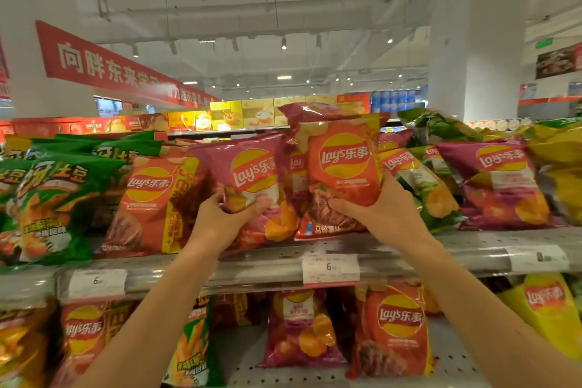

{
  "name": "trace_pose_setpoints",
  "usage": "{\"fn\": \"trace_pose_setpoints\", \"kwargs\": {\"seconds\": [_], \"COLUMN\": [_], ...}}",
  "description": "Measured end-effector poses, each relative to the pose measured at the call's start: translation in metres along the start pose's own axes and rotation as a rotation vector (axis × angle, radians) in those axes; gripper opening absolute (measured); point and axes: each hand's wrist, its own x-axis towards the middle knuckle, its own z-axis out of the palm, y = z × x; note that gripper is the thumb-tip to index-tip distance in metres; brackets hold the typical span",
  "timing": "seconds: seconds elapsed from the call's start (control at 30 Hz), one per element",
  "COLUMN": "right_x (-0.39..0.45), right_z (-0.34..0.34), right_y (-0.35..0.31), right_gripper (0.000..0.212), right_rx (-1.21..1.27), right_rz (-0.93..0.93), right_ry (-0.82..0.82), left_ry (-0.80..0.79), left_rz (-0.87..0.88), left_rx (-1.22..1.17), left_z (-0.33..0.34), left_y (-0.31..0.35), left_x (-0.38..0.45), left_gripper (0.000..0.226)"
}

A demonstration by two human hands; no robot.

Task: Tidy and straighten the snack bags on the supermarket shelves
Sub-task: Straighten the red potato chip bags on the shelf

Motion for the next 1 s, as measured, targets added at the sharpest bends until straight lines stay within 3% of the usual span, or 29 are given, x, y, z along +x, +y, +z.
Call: {"fn": "trace_pose_setpoints", "kwargs": {"seconds": [0.3, 0.43, 0.53, 0.6, 0.8, 0.9, 1.0], "right_x": [-0.017, -0.025, -0.029, -0.030, -0.035, -0.037, -0.038], "right_z": [-0.046, -0.043, -0.033, -0.024, 0.023, 0.056, 0.090], "right_y": [0.022, 0.021, 0.014, 0.006, -0.035, -0.059, -0.080], "right_gripper": [0.092, 0.094, 0.098, 0.103, 0.091, 0.095, 0.097], "right_rx": [0.154, 0.157, 0.156, 0.160, 0.143, 0.118, 0.020], "right_rz": [-0.037, -0.056, -0.067, -0.069, -0.085, -0.107, -0.134], "right_ry": [0.142, 0.125, 0.109, 0.096, 0.094, 0.060, 0.059], "left_ry": [-0.230, -0.299, -0.322, -0.256, 0.210, 0.311, 0.326], "left_rz": [-0.018, -0.058, -0.075, 0.009, 0.429, 0.523, 0.510], "left_rx": [-0.013, 0.075, 0.220, 0.345, 0.803, 0.995, 1.063], "left_z": [0.077, 0.087, 0.080, 0.064, -0.015, -0.052, -0.079], "left_y": [0.010, 0.008, 0.010, 0.011, -0.010, -0.028, -0.039], "left_x": [0.005, 0.009, 0.010, 0.003, -0.043, -0.059, -0.066], "left_gripper": [0.071, 0.049, 0.057, 0.061, 0.047, 0.033, 0.023]}}
